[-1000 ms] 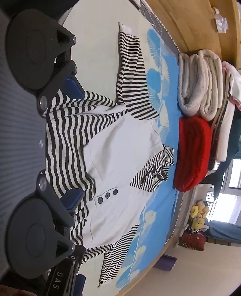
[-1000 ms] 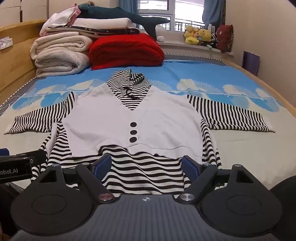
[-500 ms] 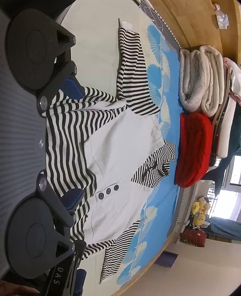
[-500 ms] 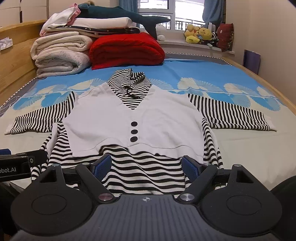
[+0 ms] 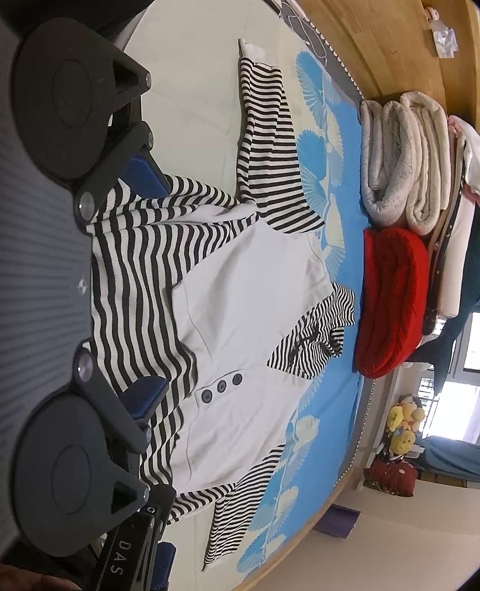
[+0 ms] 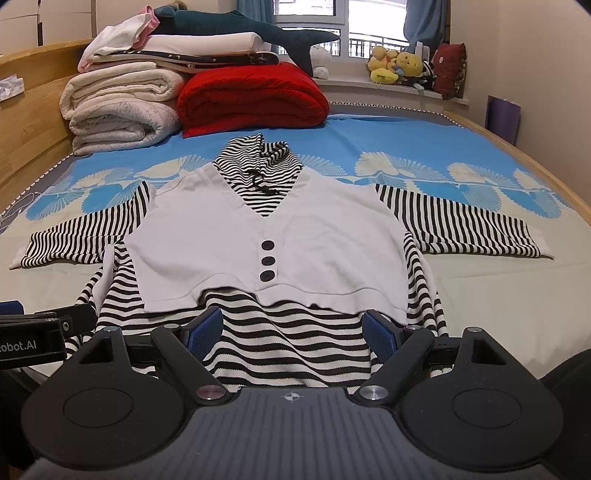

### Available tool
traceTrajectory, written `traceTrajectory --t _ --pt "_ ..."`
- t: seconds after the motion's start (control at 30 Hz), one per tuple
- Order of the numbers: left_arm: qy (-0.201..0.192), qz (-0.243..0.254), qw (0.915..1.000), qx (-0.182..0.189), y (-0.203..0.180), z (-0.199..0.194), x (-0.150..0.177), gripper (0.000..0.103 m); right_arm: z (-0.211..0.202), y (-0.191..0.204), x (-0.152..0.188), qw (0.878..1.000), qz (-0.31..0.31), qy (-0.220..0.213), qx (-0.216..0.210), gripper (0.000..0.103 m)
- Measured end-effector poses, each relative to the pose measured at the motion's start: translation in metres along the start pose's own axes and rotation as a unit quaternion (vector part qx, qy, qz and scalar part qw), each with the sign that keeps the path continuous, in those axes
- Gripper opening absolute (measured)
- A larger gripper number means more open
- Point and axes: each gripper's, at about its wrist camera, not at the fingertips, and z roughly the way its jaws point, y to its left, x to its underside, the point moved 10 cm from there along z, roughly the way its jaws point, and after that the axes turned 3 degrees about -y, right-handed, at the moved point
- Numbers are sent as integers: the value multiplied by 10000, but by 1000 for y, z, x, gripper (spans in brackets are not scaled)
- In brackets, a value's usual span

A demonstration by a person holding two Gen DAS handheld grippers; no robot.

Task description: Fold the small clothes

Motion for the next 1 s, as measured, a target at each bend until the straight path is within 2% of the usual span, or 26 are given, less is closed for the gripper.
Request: traceTrajectory --t 1.0 --pt "80 -82 9999 -88 4 3 1 103 1 0 -1 10000 -1 5 -4 83"
